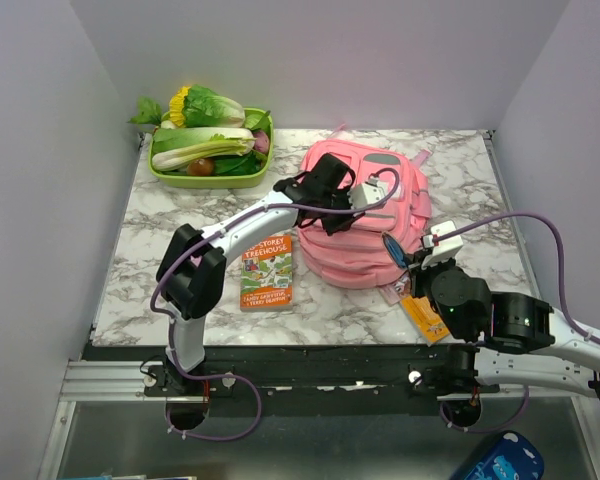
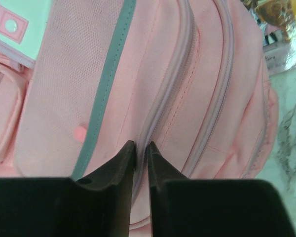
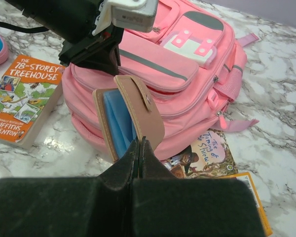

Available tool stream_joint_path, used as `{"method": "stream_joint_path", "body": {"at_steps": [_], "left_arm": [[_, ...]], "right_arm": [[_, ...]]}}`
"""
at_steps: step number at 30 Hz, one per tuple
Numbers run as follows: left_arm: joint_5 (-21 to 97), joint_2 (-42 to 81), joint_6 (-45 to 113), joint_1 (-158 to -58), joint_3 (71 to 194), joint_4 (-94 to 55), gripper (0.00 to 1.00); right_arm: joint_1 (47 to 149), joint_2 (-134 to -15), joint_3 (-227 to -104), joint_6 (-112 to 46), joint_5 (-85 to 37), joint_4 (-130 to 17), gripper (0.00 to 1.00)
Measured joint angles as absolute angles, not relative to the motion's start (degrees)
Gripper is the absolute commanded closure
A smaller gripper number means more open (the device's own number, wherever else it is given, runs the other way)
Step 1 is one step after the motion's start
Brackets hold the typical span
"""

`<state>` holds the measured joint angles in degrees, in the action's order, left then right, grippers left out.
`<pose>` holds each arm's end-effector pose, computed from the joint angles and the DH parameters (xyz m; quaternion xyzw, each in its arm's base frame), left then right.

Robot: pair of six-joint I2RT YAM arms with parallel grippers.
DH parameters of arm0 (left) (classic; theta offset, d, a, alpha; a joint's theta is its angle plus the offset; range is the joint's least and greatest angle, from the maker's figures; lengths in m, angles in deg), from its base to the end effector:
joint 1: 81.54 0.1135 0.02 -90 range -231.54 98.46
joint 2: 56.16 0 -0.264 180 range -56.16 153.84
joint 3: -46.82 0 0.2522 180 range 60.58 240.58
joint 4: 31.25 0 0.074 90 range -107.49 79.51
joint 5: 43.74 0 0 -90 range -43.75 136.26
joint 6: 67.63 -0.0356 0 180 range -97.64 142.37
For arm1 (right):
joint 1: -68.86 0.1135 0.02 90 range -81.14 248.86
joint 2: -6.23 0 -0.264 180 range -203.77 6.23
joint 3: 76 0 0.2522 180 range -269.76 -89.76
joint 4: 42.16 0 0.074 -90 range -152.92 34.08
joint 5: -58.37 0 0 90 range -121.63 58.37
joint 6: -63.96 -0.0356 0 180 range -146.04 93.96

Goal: Pack the student bag
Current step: Place the stationery in the student bag.

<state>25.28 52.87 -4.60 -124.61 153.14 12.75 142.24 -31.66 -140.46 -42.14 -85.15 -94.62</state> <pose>0.3065 -0.3040 0.2731 0.5795 0.7099 -0.2183 0.3354 0.0626 0.1095 0.3469 -0.1530 0.7787 0.0625 0.6052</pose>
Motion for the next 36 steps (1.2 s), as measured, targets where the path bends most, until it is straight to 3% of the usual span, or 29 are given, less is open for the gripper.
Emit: {"method": "stream_joint_path", "body": {"at_steps": [13,17,27,36], "left_arm": [[21.96,54.49,-0.92,-122.6,154.86,13.99,0.73],[21.44,54.56,-0.4,-122.25,154.91,13.93,1.0],[20.56,54.56,3.3,-120.81,155.87,12.64,1.0],[19.8,54.4,5.72,-119.89,162.07,16.18,1.0]], "right_arm": [[142.24,-32.47,-140.46,-42.53,-84.65,-94.62,0.99],[142.24,-32.88,-140.46,-42.53,-84.47,-94.6,0.99],[142.24,-33.43,-138.3,-40.48,-82.55,-92.39,0.99],[141.35,-42.21,-137.79,-22.44,-78.03,-81.2,0.99]]}}
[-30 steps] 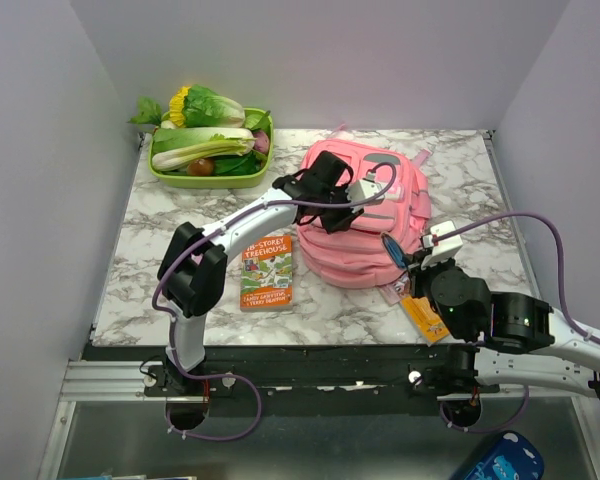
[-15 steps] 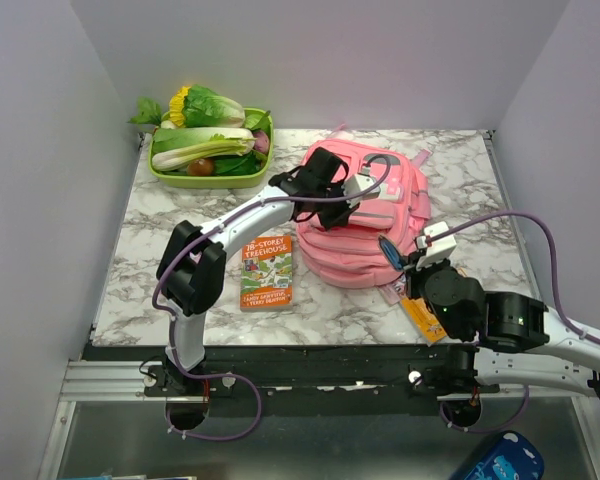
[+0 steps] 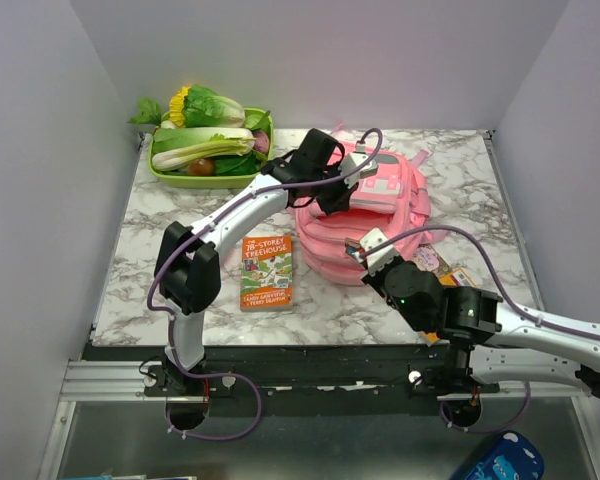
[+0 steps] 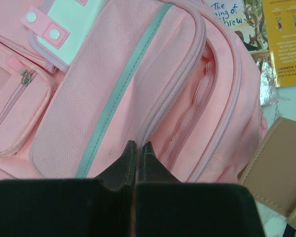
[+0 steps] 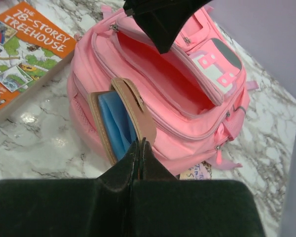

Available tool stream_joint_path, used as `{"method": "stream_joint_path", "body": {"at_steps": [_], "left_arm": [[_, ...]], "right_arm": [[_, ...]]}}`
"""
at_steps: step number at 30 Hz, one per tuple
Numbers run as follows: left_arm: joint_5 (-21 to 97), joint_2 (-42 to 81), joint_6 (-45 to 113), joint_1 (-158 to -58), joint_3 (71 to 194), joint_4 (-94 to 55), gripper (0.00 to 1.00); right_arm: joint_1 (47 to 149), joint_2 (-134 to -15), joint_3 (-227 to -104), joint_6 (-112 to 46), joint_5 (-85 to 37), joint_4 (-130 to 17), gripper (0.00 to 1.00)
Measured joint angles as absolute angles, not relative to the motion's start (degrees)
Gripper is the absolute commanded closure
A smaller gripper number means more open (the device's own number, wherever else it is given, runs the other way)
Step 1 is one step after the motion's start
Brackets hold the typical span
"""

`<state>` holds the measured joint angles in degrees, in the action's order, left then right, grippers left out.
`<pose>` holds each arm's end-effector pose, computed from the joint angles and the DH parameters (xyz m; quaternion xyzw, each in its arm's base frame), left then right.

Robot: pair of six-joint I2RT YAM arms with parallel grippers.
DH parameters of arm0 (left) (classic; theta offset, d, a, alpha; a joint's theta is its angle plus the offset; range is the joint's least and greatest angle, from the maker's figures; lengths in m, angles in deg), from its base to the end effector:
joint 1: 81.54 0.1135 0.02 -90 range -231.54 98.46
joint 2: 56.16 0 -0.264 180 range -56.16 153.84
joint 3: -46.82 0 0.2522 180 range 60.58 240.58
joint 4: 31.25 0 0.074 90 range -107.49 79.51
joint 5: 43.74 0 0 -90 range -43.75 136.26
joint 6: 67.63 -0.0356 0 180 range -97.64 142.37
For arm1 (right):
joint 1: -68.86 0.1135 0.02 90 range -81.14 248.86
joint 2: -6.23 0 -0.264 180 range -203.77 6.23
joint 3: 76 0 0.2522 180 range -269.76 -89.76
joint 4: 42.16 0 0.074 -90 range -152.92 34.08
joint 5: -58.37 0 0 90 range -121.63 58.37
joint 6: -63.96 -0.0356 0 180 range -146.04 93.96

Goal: Pack the student bag
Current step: Place the stationery in the student bag.

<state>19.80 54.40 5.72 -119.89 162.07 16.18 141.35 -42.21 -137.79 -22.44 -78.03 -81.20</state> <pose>0.3367 -0.2866 0.3095 0.4932 0.7487 -0.2794 0.3437 0.0785 0.1630 0.3266 -0.3144 0.7420 0.0016 0.5920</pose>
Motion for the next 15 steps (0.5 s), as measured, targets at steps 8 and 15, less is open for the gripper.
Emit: {"method": "stream_joint_path", "body": {"at_steps": [8,15], "left_arm": [[19.6,54.01,5.66,-119.89,162.38,19.92,1.0],[19.29,52.85,5.63,-119.89,162.38,21.58,1.0]], "right_arm": [[138.77,-45.41,-136.77,-3.67,-72.19,-73.24,0.99],[135.68,-46.19,-133.51,9.14,-65.89,-67.52,0.99]]}}
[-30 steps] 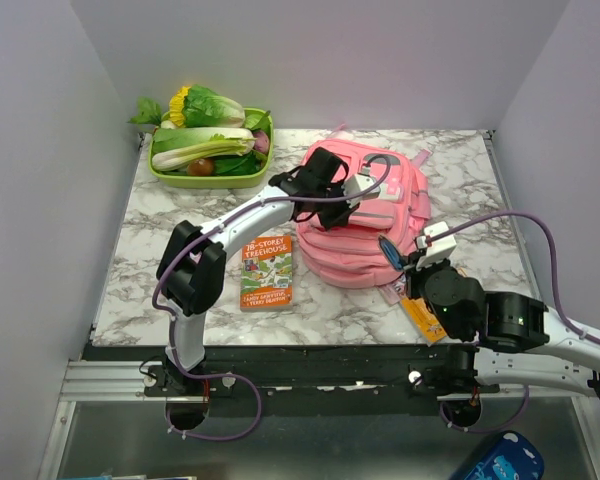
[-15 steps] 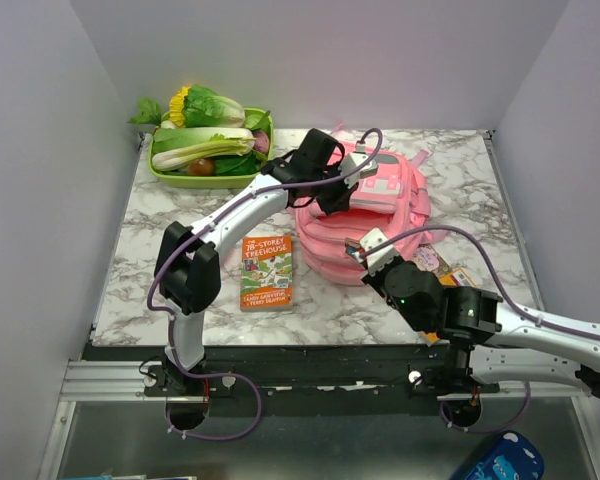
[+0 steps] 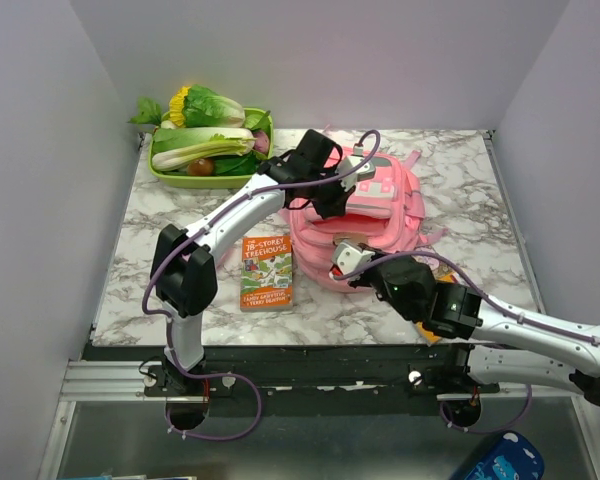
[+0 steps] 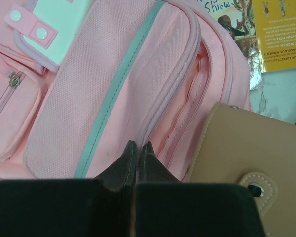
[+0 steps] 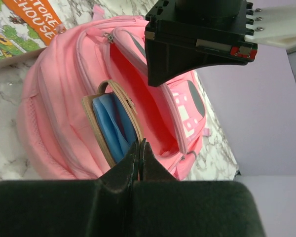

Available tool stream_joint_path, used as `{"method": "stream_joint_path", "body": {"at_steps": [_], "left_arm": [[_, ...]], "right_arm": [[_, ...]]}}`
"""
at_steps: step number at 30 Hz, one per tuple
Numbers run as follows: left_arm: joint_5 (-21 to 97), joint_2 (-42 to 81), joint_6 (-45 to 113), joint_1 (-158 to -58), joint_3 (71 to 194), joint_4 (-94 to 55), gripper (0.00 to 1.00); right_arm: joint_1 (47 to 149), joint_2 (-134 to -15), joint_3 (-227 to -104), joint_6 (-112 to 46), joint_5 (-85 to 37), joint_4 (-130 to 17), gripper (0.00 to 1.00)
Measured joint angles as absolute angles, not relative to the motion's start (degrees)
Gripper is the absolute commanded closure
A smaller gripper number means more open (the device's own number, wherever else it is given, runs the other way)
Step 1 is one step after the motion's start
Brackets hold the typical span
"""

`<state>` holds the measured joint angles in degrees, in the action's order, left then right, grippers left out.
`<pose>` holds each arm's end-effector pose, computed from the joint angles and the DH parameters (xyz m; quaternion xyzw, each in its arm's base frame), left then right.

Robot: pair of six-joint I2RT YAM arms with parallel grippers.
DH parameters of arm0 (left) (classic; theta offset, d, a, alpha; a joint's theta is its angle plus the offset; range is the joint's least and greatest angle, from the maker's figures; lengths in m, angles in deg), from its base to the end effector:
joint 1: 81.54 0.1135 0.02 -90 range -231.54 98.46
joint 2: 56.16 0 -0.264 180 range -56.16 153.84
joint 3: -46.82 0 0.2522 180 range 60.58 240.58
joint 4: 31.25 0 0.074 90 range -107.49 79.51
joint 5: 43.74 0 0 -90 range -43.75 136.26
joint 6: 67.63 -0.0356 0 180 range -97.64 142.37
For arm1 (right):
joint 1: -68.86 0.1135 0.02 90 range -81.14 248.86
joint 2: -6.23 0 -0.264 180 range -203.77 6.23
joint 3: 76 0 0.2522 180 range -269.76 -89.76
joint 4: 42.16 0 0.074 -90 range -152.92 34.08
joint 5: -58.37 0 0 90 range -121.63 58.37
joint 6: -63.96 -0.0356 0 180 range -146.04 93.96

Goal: Pack the student bag
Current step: Place the stationery in the student bag.

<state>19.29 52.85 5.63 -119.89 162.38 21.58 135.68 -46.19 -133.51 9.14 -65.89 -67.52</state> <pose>0.3269 -0.2792 0.3155 0.4943 0.7601 -0.2805 0.3151 0.1000 0.1826 0.3093 -0.5034 0.6243 -0.0836 0.5915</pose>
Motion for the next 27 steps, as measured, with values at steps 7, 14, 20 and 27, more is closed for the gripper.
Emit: {"method": "stream_joint_path", "body": {"at_steps": [7,14,20,27], "left_arm": [[18.14,52.59,5.44,-119.89,162.4,22.56,1.0],[17.63,52.59,4.83,-119.85,162.4,23.02,1.0],[16.85,52.55,4.72,-119.8,162.4,23.35,1.0],[16.76,51.8,4.39,-119.78,162.4,24.18,1.0]], "right_arm": [[132.1,-49.91,-132.53,15.89,-62.59,-62.1,0.99],[129.85,-51.24,-132.44,20.4,-61.17,-57.18,0.99],[127.71,-53.25,-132.44,22.8,-60.06,-54.03,0.99],[124.58,-57.27,-130.82,22.87,-58.86,-51.47,0.99]]}}
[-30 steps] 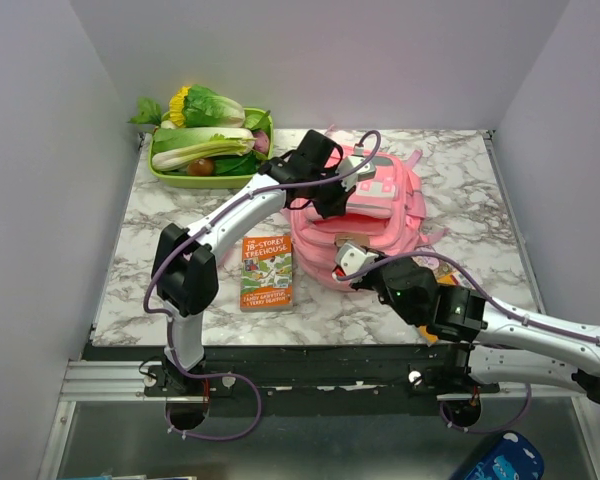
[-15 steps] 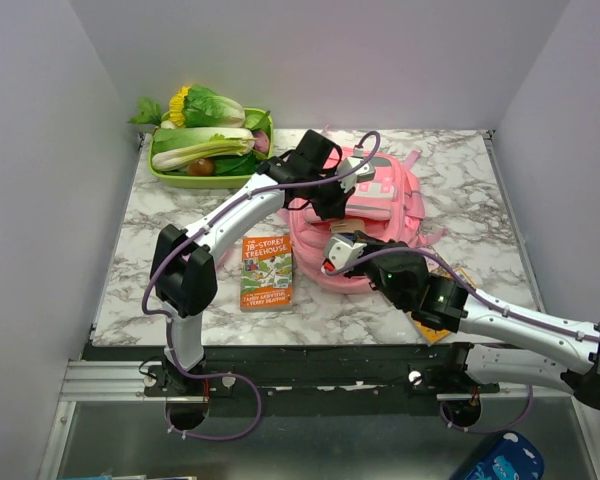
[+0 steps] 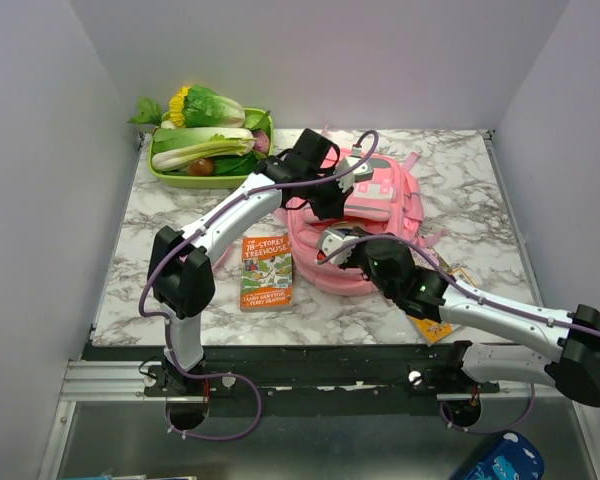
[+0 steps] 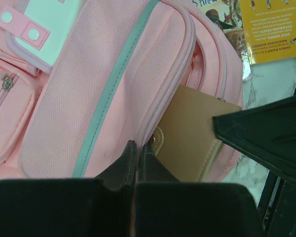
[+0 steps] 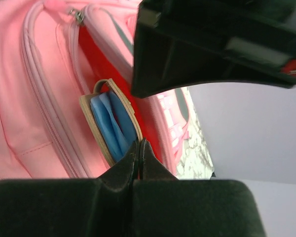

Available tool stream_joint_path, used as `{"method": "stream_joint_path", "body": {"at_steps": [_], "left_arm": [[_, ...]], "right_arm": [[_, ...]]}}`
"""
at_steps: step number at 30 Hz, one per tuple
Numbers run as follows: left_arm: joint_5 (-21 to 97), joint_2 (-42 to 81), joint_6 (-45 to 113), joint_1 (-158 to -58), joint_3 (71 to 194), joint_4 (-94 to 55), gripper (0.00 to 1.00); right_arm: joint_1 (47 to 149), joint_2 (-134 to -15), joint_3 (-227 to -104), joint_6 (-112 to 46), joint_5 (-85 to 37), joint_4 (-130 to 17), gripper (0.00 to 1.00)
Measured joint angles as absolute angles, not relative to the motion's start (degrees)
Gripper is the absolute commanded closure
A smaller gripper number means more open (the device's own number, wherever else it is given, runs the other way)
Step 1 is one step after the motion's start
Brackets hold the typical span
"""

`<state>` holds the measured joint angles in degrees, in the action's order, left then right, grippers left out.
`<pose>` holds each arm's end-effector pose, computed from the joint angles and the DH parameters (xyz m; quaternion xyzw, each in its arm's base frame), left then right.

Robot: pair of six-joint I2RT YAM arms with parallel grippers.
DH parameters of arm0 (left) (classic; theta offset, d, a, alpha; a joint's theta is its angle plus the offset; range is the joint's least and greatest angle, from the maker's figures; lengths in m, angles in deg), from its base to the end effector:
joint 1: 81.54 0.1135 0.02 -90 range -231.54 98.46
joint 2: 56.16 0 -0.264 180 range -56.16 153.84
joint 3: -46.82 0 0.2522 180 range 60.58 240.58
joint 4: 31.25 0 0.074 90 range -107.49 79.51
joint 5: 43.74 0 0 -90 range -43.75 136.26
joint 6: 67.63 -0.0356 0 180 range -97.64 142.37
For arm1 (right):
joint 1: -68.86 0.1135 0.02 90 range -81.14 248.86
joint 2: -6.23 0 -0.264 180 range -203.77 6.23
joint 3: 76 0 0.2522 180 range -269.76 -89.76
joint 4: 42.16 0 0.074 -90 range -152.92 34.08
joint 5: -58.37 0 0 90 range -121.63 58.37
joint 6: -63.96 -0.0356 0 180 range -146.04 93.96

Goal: Pack the student bag
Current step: Place the stationery in the student bag.

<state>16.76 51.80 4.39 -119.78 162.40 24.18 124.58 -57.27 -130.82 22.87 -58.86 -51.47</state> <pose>0.3205 -0.2749 0.3203 0.5059 0.7526 -0.2951 0.3008 0.1554 0.1991 0.2791 -0.5376 0.5902 -0.1562 0.5816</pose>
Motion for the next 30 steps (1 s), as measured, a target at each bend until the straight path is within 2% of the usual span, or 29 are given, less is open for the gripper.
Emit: {"method": "stream_joint_path", "body": {"at_steps": [12,13,14,17,20,22,24,29,30], "left_arm": [[15.08,51.08,4.85,-119.78,163.47,25.69,1.0],[15.19,51.08,4.63,-119.76,163.76,25.58,1.0],[15.08,51.08,4.83,-119.59,164.09,25.43,1.0],[15.1,51.08,5.0,-118.95,164.26,24.92,1.0],[15.03,51.06,5.92,-118.69,164.33,24.11,1.0],[14.55,51.06,6.77,-118.91,164.33,23.61,1.0],[14.22,51.04,7.29,-119.28,164.33,23.33,0.91],[13.24,51.08,7.6,-119.43,164.33,24.49,0.89],[13.0,51.15,7.75,-119.43,164.33,24.6,0.86]], "right_arm": [[119.42,-71.52,-130.12,20.48,-59.73,-42.8,0.98],[119.16,-73.45,-130.69,20.46,-60.17,-41.81,0.91],[119.12,-74.89,-131.37,20.24,-60.85,-41.11,0.73],[119.07,-77.82,-133.92,19.22,-61.94,-40.68,0.48],[119.1,-77.4,-134.97,16.59,-61.35,-43.3,0.33],[119.1,-75.09,-134.97,14.23,-59.21,-46.95,0.32],[119.1,-71.39,-134.78,12.0,-56.71,-49.86,0.31],[118.11,-56.92,-135.85,0.66,-51.64,-51.15,0.32],[117.96,-54.41,-136.85,-2.55,-49.57,-51.19,0.33]]}}
